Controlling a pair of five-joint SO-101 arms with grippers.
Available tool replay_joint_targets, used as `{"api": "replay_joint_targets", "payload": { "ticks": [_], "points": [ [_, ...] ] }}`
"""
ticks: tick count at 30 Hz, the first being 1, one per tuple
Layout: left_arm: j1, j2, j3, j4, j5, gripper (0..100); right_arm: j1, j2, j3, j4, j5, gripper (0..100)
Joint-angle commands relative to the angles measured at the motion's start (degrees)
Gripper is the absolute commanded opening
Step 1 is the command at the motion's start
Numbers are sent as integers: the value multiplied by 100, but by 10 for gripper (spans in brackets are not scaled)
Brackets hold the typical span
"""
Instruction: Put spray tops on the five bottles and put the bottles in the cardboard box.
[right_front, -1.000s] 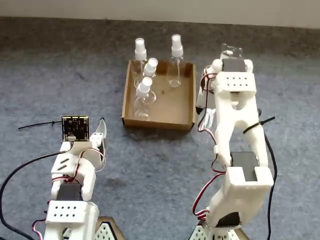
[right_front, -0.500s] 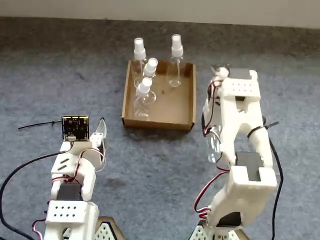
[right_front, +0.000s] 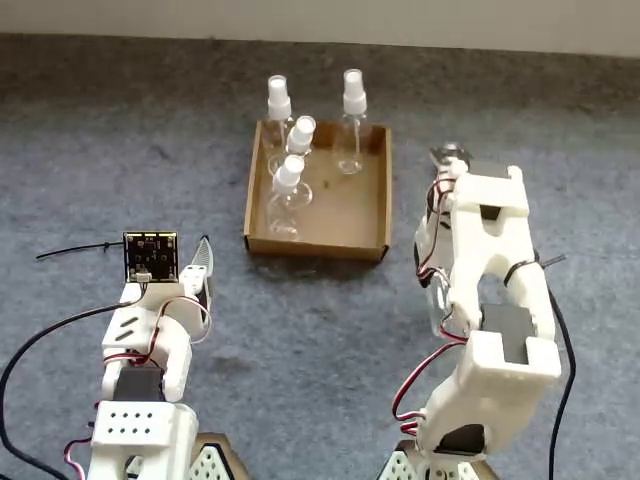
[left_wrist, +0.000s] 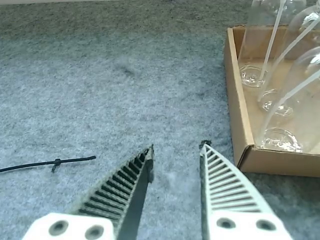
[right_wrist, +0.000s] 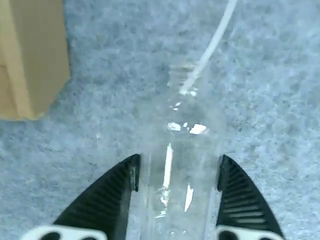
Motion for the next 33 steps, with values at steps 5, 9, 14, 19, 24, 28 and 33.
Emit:
{"api": "replay_joint_targets", "payload": {
  "ticks": [5, 9, 14, 19, 24, 28, 33],
  "points": [
    [-84, -57, 145, 18, -35, 147, 251, -251, -57, 13, 62, 195],
    [-84, -57, 145, 18, -35, 147, 629, -259, -75, 242, 88, 199],
    [-75, -66, 145, 18, -35, 147, 655, -259, -444, 1103, 589, 200],
    [-84, -66, 145, 18, -35, 147, 602, -259, -1516, 1543, 571, 200],
    [-84, -57, 145, 18, -35, 147, 382, -224, -2563, 1596, 237, 200],
    [-84, -57, 145, 18, -35, 147, 110, -207, -2976, 1543, 255, 200],
    [-84, -57, 145, 18, -35, 147, 4, -207, -3046, 831, 237, 200]
  ]
}}
